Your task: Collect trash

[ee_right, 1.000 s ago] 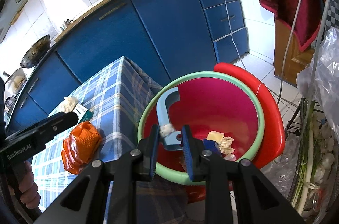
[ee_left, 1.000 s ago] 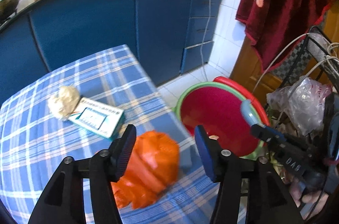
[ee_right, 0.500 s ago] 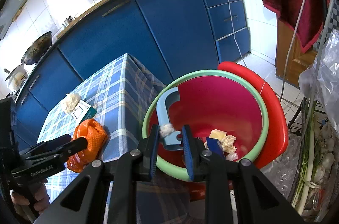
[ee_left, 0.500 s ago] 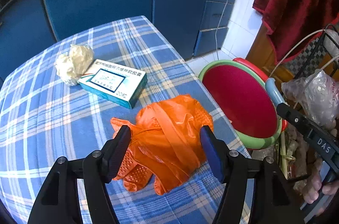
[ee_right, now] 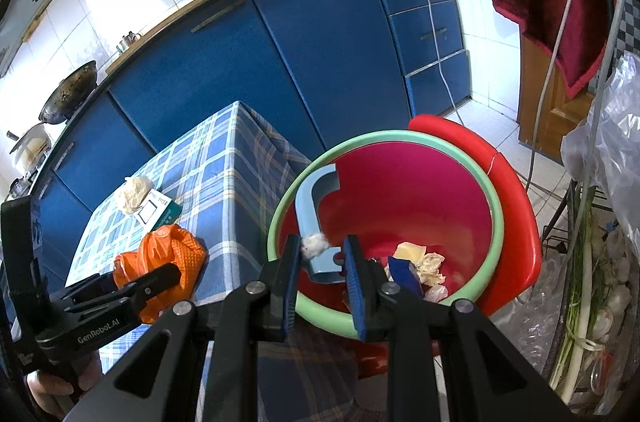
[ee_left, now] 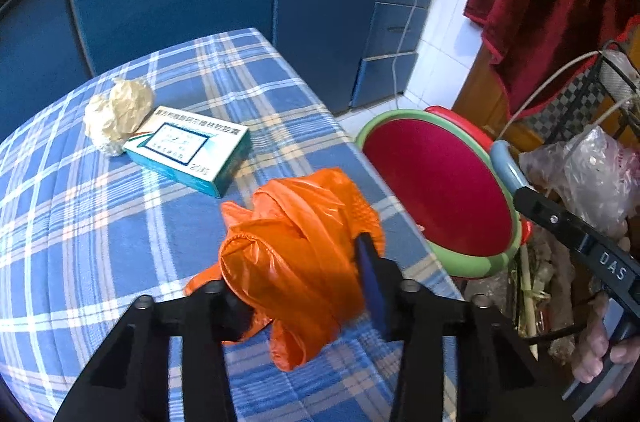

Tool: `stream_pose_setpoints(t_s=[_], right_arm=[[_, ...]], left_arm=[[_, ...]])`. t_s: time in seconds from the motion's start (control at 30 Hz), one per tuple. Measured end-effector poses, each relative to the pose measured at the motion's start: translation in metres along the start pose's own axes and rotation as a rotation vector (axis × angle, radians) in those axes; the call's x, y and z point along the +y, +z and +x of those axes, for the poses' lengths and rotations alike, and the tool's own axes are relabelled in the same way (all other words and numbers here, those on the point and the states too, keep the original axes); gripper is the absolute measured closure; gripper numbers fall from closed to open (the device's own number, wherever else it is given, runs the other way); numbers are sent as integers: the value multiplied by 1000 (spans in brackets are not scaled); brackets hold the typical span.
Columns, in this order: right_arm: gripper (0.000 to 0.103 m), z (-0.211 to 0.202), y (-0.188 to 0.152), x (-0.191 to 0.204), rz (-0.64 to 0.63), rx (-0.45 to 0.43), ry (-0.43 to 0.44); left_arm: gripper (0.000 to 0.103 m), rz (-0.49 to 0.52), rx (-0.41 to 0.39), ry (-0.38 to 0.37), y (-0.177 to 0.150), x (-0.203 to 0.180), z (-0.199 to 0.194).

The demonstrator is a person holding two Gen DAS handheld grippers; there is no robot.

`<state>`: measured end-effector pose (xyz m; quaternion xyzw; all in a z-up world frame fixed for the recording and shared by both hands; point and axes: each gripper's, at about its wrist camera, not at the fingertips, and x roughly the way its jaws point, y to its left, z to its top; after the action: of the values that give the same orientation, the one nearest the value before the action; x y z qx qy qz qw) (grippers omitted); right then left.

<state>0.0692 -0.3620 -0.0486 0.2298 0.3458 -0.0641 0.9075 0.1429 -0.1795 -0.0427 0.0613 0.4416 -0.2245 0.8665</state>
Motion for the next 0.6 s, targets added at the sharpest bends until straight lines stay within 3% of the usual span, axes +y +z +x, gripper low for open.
stream_pose_setpoints(t_s=[0.07, 0.23, 0.6], right_arm=[[79, 0, 0, -1, 3, -2, 0], [79, -3, 0, -4, 12, -10, 0], [79, -4, 1, -15, 38, -18, -6]], left_arm=[[72, 12, -12, 5, 0, -3, -2], [83, 7, -23, -36, 4, -5, -9], [84, 60, -63, -101, 30, -35, -15]])
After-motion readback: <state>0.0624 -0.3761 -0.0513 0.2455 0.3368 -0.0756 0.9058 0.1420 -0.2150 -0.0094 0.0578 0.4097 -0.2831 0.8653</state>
